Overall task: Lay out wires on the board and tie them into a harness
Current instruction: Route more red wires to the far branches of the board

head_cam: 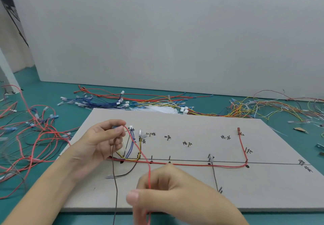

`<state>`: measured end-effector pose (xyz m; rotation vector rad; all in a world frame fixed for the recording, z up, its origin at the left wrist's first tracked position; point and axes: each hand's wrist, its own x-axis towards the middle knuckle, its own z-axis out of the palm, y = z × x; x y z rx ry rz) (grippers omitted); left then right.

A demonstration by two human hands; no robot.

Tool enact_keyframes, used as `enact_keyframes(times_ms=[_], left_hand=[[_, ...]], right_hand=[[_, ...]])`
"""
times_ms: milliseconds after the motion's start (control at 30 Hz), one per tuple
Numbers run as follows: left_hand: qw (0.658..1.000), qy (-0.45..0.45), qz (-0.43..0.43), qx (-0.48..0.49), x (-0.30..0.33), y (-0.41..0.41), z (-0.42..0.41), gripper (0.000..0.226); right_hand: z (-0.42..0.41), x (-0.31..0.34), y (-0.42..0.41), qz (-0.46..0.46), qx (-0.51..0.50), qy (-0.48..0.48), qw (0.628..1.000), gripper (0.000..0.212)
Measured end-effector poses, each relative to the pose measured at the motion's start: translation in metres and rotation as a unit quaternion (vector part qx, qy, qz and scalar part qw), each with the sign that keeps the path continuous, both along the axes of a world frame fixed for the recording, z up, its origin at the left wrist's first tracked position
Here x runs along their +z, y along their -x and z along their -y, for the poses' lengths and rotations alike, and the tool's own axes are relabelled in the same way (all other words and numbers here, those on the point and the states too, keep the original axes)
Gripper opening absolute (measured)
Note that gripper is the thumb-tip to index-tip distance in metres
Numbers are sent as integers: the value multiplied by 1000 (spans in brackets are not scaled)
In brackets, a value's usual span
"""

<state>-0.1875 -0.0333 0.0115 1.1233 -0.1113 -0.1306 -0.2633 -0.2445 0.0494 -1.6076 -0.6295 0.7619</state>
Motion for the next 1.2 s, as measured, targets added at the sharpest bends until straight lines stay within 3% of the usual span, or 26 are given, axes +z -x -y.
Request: enact_keyframes(times_ms=[233,300,433,533,667,967,1200], left_hand=[[999,-14,-1,36,-1,-5,-25,16],[999,-43,1,25,-1,-4,-36,15],[990,-124,11,69,-1,-5,-64,43],[976,-197,18,91,-5,-3,-83,67],[954,-292,22,67,-14,3,-97,44],[924,-353,95,109,-32,12,-83,13],[901,-388,147,124,-41,17,-82,23]], right_hand=[[26,2,-21,28,-212,0,977,16],[34,5,-26,29,-249,-5,968,25],[40,8,-30,-7,-266,-35,963,45],[38,0,-31,60,-273,15,960,43],[34,-12,-34,105,-302,29,947,44],[31,-39,-48,134,-292,34,947,33],[32,-59,-52,169,-336,-4,927,22]])
